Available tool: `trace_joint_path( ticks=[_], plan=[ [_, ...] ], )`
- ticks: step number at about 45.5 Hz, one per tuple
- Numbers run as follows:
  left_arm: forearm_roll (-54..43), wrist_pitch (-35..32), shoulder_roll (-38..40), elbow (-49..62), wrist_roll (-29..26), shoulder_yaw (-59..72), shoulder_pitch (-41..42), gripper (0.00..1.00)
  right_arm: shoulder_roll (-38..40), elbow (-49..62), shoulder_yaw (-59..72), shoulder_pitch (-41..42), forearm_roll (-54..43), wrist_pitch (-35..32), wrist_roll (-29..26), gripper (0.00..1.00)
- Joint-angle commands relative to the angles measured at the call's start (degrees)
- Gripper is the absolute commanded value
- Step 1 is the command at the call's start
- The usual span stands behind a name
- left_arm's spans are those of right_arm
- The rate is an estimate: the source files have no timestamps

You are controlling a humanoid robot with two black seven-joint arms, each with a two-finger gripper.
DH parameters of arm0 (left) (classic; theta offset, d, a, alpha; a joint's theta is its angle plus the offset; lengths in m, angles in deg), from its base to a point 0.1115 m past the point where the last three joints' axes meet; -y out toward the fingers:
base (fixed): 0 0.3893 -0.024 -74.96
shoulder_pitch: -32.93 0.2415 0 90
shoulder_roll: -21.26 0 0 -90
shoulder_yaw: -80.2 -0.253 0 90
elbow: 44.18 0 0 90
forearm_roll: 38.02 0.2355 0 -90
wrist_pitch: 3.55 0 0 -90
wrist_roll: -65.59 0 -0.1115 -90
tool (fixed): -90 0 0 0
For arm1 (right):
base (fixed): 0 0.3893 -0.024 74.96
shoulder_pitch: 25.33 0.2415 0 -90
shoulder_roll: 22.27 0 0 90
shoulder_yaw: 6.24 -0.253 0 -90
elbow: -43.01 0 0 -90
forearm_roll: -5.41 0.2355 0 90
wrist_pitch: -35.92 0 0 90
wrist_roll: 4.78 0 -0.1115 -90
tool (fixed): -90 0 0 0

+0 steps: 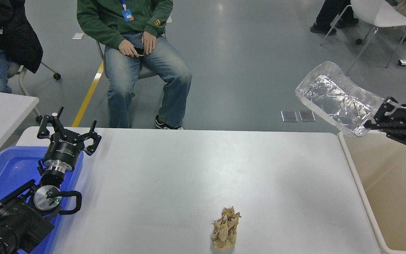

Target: Clean the table surface

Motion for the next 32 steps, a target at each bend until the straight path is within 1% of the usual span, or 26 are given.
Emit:
trace_joint_path(
  ticks=[1, 32],
  plan=[
    [0.0, -0.05, 0.01, 0.01, 0.01, 0.0, 0.0, 1.0, 0.95, -0.18, 0.12, 1.09, -0.22, -1.04, -0.02, 0.0],
    [0.0, -0.05, 0.01, 0.01, 0.01, 0.0, 0.0, 1.0, 0.33, 0.79, 0.29, 1.18, -0.31, -0.42, -0.02, 0.0]
  ],
)
